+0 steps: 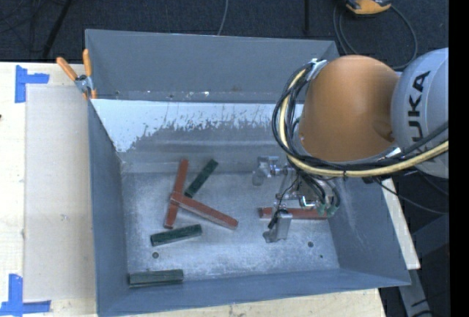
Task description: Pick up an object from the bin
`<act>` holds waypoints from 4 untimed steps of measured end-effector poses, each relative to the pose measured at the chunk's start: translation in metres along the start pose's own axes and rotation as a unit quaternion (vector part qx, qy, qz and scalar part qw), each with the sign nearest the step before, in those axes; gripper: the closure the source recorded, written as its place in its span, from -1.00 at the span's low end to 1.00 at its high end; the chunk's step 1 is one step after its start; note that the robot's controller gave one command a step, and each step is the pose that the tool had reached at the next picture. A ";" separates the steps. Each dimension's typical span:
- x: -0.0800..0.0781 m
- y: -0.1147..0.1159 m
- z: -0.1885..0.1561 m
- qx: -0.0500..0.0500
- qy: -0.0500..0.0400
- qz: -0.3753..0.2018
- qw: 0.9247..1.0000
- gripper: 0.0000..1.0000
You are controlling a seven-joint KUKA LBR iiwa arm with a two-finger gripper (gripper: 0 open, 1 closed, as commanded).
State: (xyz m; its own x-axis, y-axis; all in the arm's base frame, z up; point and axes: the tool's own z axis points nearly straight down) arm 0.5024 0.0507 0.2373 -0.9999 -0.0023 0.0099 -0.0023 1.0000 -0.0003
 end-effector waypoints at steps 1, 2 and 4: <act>-0.001 0.000 -0.004 0.000 -0.004 0.001 1.000 -1.00; -0.005 0.002 0.024 -0.001 -0.007 0.035 0.999 -1.00; -0.038 0.014 0.144 -0.001 -0.006 0.081 0.997 -1.00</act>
Offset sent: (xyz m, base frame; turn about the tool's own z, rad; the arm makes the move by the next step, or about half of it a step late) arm 0.0142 0.0155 -0.1673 0.3672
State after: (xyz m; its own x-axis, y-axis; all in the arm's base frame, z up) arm 0.5388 0.0645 0.0931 -0.9871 0.1599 -0.0022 0.1599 0.9871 0.0002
